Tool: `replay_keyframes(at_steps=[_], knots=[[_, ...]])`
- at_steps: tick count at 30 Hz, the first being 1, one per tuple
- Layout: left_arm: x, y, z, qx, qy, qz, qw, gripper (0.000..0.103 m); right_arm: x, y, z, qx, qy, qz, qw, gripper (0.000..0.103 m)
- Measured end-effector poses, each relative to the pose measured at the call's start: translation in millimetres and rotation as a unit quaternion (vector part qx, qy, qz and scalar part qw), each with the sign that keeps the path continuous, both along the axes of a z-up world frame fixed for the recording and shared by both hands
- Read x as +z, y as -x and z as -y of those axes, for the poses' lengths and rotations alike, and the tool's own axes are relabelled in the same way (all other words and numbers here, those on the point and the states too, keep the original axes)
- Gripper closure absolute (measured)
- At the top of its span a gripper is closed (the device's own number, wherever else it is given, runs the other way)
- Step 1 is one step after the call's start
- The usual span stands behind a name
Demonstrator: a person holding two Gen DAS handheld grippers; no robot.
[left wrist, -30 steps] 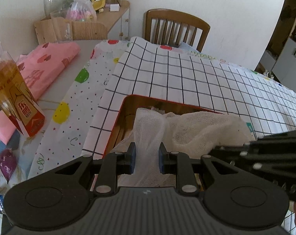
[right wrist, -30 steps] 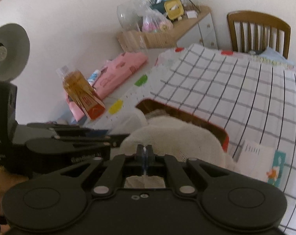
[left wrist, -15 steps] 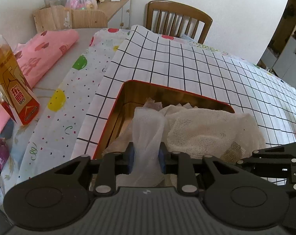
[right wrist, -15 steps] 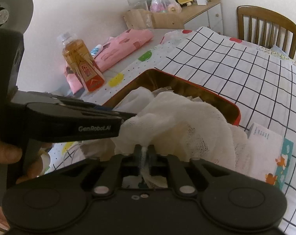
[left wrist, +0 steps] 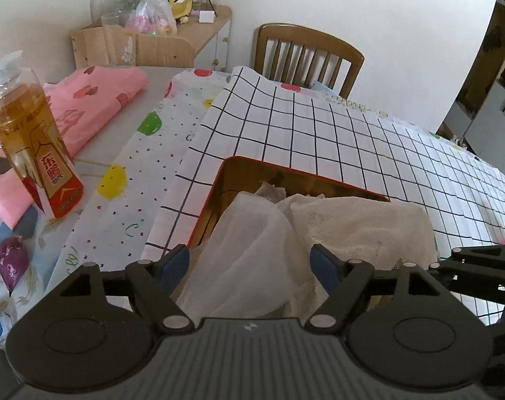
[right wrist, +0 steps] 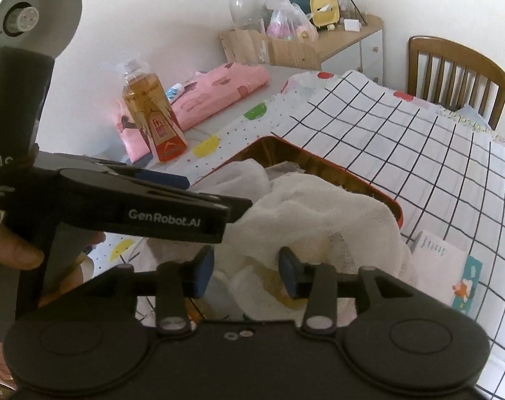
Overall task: Organize soft objects
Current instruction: 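Open both tools to drop the white cloth into the tin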
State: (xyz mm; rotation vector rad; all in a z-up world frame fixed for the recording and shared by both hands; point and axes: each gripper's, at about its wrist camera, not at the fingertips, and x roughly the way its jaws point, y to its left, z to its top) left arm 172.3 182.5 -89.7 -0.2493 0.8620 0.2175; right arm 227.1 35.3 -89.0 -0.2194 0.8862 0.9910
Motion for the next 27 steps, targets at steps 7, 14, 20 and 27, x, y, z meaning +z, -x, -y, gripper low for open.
replay_keyframes(at_steps=[7,14,20,27], knots=[[10.8,14.2,0.5,-0.001,0.003,0.014,0.9999,0.024,14.7,7.8,12.1,-0.009,-0.020,0.008,1.000,0.044],[28.0,32.9,8.7,-0.015,-0.006,0.038,0.9992,0.023,31.6,20.4,28.5,-0.016,-0.046,0.023,0.999,0.035],[45.3,50.8,19.8,-0.032,-0.019,0.063,0.9973,0.020,43.7,36.5,44.5,-0.019,-0.059,0.043,0.997,0.024],[64.1,69.3,34.0,-0.045,-0.031,0.090,0.9944,0.016,59.5,49.7,69.0,-0.033,-0.081,0.057,0.995,0.015]])
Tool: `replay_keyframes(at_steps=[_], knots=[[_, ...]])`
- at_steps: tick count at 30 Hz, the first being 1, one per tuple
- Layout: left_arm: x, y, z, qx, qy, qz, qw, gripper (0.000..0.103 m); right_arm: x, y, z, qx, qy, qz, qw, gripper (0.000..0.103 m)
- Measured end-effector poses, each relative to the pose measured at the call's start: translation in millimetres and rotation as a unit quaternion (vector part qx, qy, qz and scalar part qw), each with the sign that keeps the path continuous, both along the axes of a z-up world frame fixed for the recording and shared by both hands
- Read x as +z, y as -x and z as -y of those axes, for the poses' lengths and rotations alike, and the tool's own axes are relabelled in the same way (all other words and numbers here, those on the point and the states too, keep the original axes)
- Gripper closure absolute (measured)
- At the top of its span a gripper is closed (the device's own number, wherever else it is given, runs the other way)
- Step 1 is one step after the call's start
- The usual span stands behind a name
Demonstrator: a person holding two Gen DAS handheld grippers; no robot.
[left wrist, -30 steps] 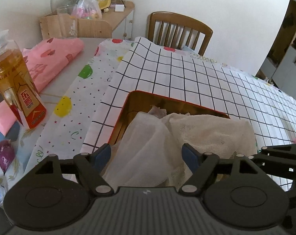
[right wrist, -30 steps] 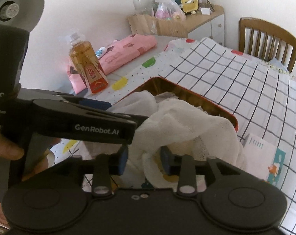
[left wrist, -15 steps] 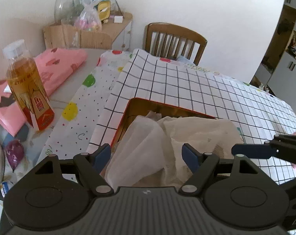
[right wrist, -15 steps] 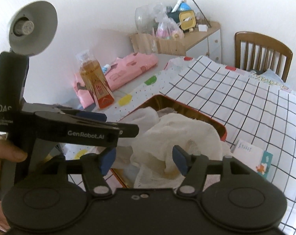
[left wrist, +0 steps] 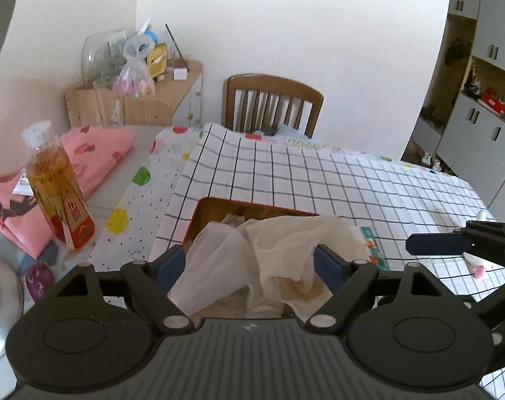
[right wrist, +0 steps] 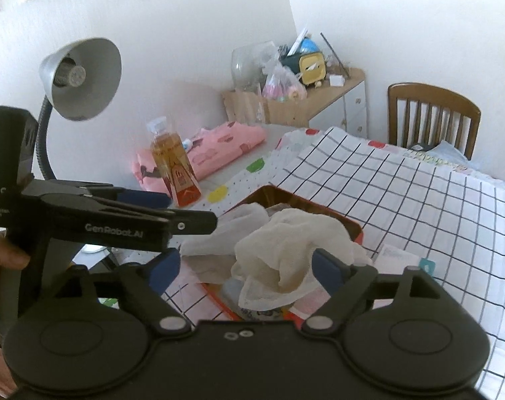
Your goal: Organize soft objects
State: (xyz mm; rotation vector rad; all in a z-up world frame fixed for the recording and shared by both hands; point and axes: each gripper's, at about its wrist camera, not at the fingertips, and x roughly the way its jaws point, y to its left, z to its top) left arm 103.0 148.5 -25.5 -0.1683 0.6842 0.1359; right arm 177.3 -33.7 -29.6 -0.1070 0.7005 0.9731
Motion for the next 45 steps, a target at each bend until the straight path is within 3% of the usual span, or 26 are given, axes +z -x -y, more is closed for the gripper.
replay_keyframes(at_steps=[6,11,18,26,34,45], knots=[[13.8,15.1,13.7,-0.013,-0.017,0.025,0.9995,0.014,10.7,7.8,22.0,-0.019,-0.013,0.014,1.000,0.006],[22.2,31.2,24.5,-0.023,-0.022,0.046,0.9984,0.004,18.9,15.1,41.8,-0.048,-0.031,0.025,0.998,0.000],[31.4,51.8,40.2,-0.029,-0.028,0.067,0.9969,0.000,25.8,32.4,66.9,-0.087,-0.049,0.053,0.994,0.000],[38.0,70.2,55.0,-0.047,-0.010,0.079,0.9957,0.000,32.1,55.1,77.8,-0.095,-0.064,0.076,0.990,0.000],[38.7,82.9,73.3,-0.037,-0.046,0.086,0.9946,0.000,35.3,67.9,88.3,-0.116,-0.077,0.081,0.987,0.000],[43.2,90.5,82.0,-0.025,-0.065,0.105,0.9921,0.000,35.4,76.7,95.1,-0.128,-0.080,0.086,0.985,0.000]])
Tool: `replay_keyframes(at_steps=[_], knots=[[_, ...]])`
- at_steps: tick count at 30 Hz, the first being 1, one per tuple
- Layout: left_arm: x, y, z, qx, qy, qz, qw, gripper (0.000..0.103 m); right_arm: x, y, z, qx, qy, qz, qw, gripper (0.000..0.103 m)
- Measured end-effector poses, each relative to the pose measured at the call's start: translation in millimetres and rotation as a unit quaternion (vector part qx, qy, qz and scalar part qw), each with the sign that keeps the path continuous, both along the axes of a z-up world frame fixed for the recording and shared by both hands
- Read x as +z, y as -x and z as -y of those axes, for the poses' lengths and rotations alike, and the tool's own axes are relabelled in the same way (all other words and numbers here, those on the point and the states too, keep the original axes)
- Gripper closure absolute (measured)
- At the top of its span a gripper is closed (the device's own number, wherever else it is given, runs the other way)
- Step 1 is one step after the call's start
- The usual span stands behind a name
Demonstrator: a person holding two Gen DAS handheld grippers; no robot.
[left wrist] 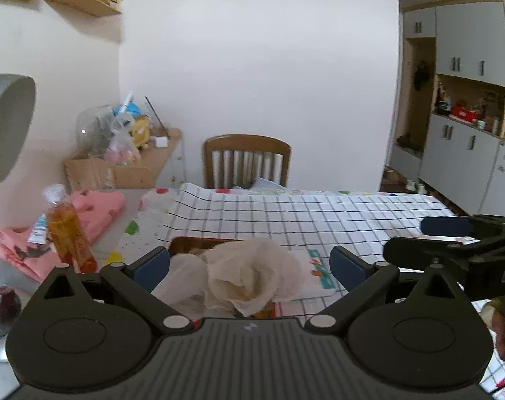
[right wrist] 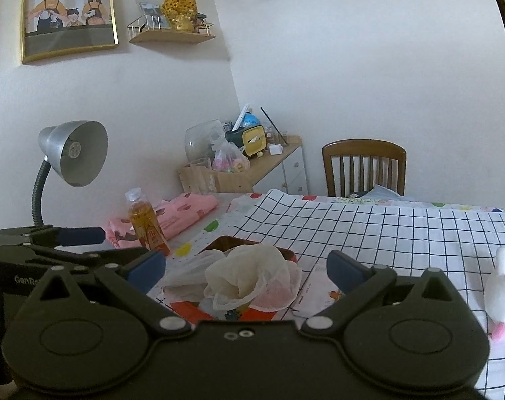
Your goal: Organize soft objects
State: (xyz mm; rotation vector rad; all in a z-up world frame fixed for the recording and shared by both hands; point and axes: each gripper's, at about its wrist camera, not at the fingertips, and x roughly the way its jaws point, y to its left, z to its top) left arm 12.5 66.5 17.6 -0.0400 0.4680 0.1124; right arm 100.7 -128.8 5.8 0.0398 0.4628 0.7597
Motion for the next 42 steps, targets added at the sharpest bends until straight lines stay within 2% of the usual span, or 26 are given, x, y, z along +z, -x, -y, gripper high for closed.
replay_keyframes(at_steps=[9,24,31,42], knots=[[0.7,1.2,-1.1,-0.006,0.014,-0.003,0.9999,0.000,-0.8,1.3,0.4,-0.007,-0.002,0.000,1.000,0.000],[0.2,0.3,6.1,-0.006,0.008,-0.001,0.9999,0.000,-0.2,4.5,2.0,-0.009,0.003,0.003,1.000,0.000],[0.8,0.7,10.9,-0.014,0.004,0.004,0.9999,0.000,0.3,6.6,6.5,-0.016,0.001,0.006,1.000,0.000],[0.6,2.4,11.2,-0.022,0.019,0.010,0.9995,0.000,-5.0,4.5,13.9,-0.042,0.008,0.010,0.999,0.000]])
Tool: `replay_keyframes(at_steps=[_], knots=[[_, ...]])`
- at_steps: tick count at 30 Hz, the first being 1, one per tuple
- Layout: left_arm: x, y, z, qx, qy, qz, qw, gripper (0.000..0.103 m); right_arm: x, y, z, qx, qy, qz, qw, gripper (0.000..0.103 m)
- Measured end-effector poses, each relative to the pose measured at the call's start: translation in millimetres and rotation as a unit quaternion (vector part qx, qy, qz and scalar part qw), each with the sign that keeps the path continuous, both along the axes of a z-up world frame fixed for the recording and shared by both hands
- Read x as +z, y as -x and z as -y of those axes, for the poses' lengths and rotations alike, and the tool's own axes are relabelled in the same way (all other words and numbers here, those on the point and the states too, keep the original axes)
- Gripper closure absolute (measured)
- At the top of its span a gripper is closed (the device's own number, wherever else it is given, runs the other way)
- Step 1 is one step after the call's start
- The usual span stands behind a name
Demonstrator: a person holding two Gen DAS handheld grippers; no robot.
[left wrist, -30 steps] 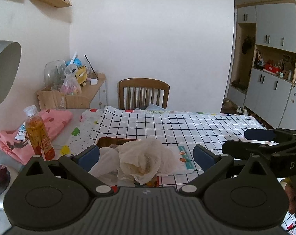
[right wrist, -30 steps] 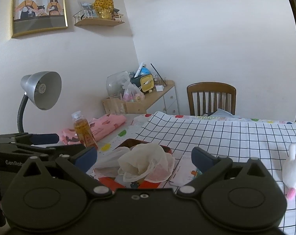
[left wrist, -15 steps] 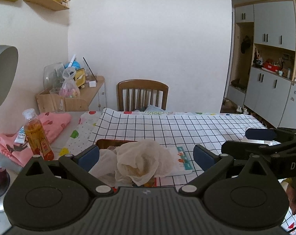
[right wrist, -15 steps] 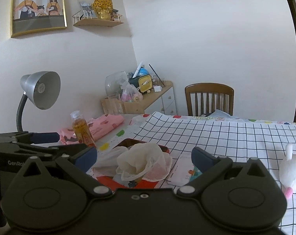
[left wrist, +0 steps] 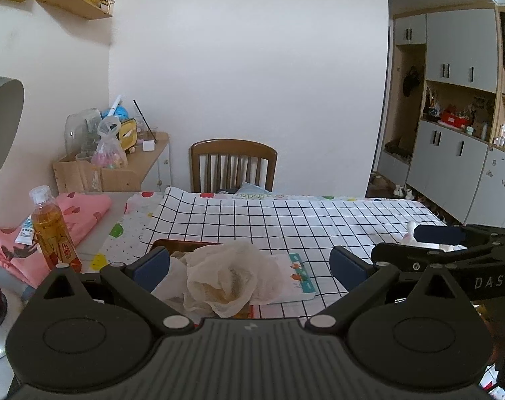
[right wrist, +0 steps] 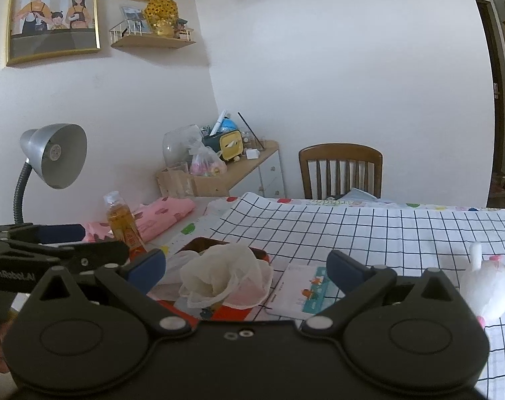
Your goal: Organize soft objects
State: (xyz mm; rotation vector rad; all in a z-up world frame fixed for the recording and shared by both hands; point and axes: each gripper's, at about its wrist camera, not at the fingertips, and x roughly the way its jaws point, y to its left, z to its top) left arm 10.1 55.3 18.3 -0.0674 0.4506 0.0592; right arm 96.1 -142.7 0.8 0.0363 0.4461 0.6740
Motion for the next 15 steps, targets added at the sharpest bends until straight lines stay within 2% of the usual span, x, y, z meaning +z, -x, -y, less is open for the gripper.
replay_keyframes(at_steps=[15], knots=[[-5.8,-3.1,-1.0,-0.016,0.014,-0.009,0.9997,0.000,-6.0,-1.8,0.7,0.000,0.000,-0.012,1.000,0.000]])
